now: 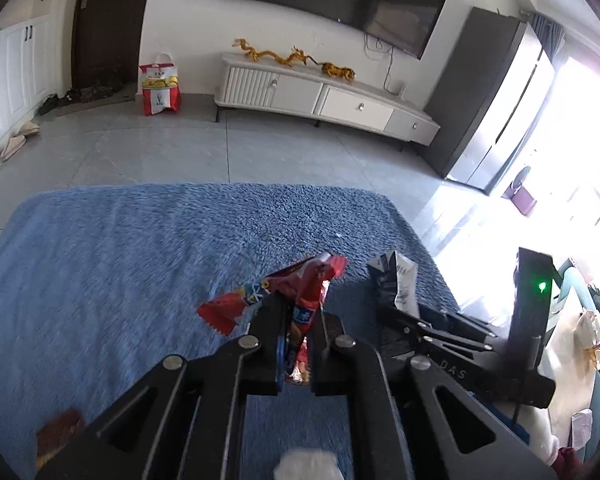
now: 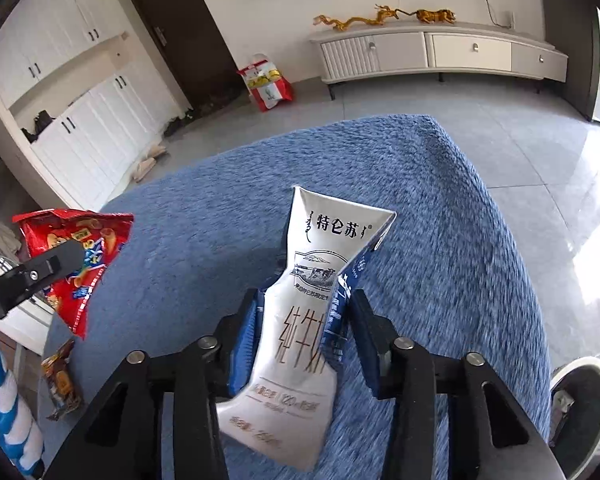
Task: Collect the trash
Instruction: 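Lift both items and carry them toward the trash bin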
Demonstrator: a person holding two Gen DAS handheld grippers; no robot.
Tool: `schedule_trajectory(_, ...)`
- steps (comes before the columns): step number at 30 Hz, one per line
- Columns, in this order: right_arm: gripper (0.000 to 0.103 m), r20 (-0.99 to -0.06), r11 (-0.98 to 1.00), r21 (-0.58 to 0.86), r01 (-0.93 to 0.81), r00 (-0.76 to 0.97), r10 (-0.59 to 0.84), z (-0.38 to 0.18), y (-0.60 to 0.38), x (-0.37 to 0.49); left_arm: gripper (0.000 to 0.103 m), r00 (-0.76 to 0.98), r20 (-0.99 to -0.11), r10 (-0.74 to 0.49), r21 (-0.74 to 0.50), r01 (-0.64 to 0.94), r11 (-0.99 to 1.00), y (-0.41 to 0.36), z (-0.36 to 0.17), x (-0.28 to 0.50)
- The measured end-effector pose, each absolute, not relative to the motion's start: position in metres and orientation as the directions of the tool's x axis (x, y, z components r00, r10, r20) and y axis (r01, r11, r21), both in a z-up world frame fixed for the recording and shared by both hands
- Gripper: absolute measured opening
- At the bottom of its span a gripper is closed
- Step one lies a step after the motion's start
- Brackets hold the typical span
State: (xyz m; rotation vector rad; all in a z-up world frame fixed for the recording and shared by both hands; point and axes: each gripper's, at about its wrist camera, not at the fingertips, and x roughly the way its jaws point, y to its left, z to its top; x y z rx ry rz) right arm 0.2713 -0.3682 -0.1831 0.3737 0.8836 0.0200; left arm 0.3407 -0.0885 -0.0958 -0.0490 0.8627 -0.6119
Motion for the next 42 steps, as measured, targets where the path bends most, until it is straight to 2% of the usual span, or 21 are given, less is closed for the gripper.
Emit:
schedule_trajectory(10,0.039,-0.65,0.932,0.362,0.022,0.723,0.235,-0.132,-0.334,0.192,0.007,0.597,-0.635,-0.49,-0.264,0.429,0.864,-0.039,-0.055,0.273)
schedule_trajectory(17,0.039,-0.589,0.939,0.341,-0.049,0.767,0.254,-0.1,-0.315,0.148,0.007,0.752,-0.571,-0.329,-0.138,0.307,0.942,-0.008,-0.032,0.209)
schedule_trajectory(24,0.039,-0.546,0.944,0.306,-0.123,0.79,0.28,-0.078,-0.296,0.114,0.007,0.833,-0.499,-0.239,-0.088,0.226,0.97,0.014,-0.01,0.162)
schedule_trajectory(33,0.039,-0.502,0.954,0.244,-0.173,0.819,0.277,-0.064,-0.291,0.08,0.007,0.866,-0.461,-0.192,-0.026,0.203,0.979,0.014,0.003,0.119)
schedule_trajectory(42,0.039,-0.475,0.948,0.275,-0.162,0.834,0.281,-0.07,-0.315,0.06,0.007,0.889,-0.443,-0.115,0.08,0.167,0.983,-0.008,0.006,0.1)
